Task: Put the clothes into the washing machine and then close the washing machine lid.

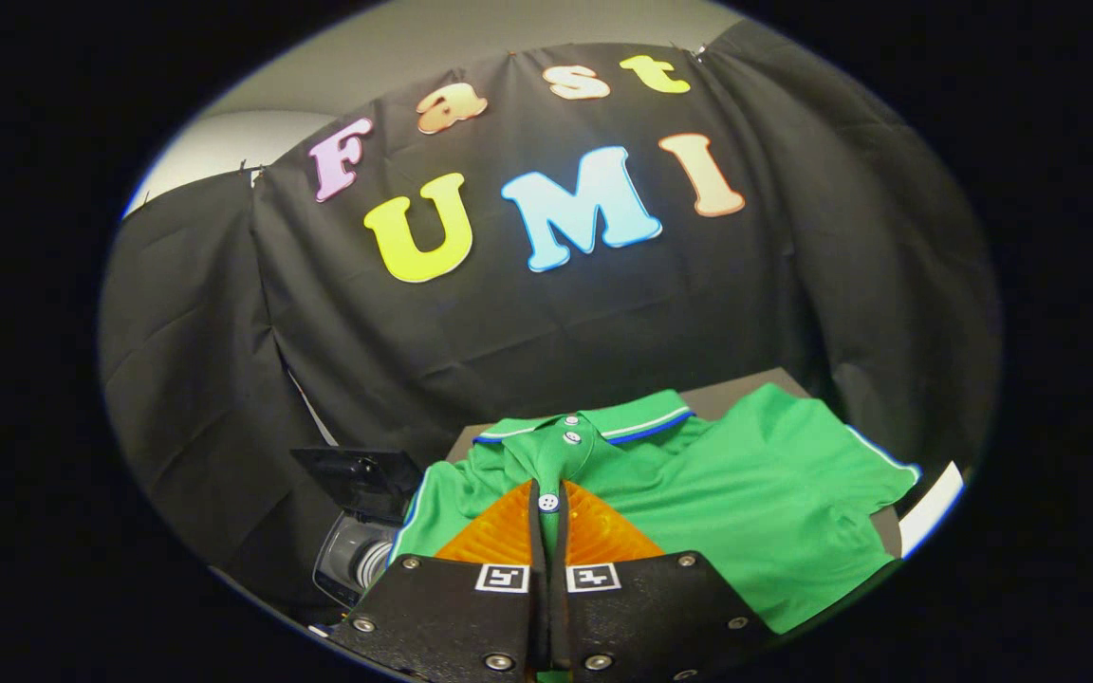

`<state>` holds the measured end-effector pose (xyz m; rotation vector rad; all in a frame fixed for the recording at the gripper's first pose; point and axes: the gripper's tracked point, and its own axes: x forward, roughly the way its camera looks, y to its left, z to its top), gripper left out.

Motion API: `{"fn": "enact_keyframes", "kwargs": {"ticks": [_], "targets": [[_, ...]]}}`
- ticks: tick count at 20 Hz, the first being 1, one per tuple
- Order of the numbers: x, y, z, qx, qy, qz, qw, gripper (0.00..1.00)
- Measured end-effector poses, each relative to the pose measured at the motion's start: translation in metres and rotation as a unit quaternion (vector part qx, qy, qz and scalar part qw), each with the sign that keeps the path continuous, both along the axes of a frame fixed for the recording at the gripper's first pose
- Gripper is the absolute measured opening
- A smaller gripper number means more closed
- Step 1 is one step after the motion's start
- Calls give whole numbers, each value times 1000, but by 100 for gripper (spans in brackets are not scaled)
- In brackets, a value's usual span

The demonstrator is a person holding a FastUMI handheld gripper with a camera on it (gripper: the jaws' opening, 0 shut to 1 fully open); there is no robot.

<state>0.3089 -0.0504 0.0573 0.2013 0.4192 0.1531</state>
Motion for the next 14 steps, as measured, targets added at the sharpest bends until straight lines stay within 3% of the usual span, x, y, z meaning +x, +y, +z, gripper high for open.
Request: {"fn": "enact_keyframes", "kwargs": {"ticks": [7, 14], "targets": [[-50, 44, 58, 38, -80, -6, 996, 0], [-97, 105, 81, 55, -106, 6, 993, 0]]}}
